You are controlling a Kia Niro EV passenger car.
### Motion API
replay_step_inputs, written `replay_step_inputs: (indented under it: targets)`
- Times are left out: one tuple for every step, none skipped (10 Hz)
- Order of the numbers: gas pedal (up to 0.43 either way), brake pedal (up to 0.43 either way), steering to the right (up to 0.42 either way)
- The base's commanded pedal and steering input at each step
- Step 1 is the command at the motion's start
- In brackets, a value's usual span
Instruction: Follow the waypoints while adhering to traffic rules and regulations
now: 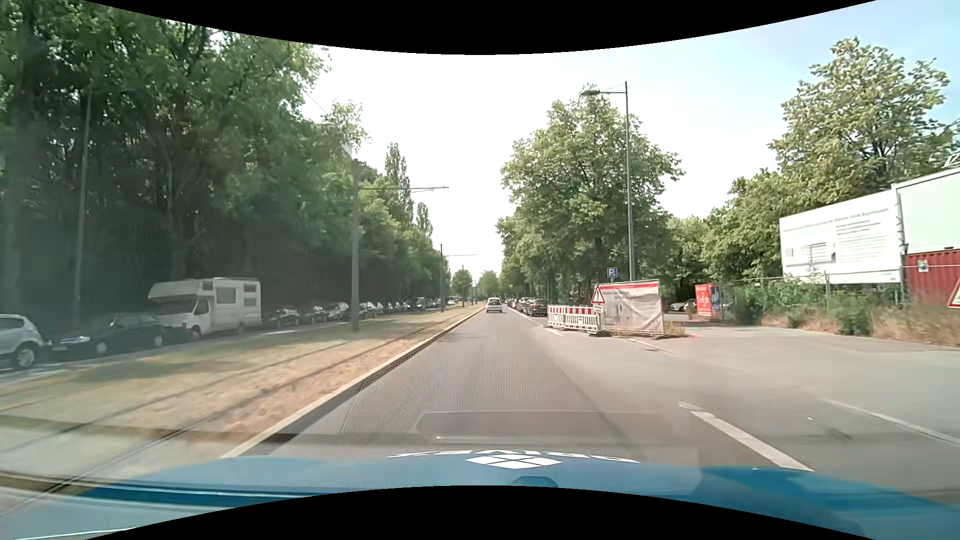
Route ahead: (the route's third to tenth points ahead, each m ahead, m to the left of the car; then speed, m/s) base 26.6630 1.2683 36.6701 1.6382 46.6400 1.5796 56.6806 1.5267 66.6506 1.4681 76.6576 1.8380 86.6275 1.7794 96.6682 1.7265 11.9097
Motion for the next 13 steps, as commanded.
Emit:
replay_step_inputs:
  targets:
    - [0.177, 0.0, -0.003]
    - [0.177, 0.0, -0.004]
    - [0.177, 0.0, -0.005]
    - [0.177, 0.0, -0.005]
    - [0.177, 0.0, -0.005]
    - [0.177, 0.0, -0.004]
    - [0.177, 0.0, -0.003]
    - [0.177, 0.0, -0.003]
    - [0.177, 0.0, -0.003]
    - [0.177, 0.0, -0.002]
    - [0.177, 0.0, -0.002]
    - [0.177, 0.0, -0.002]
    - [0.177, 0.0, -0.002]
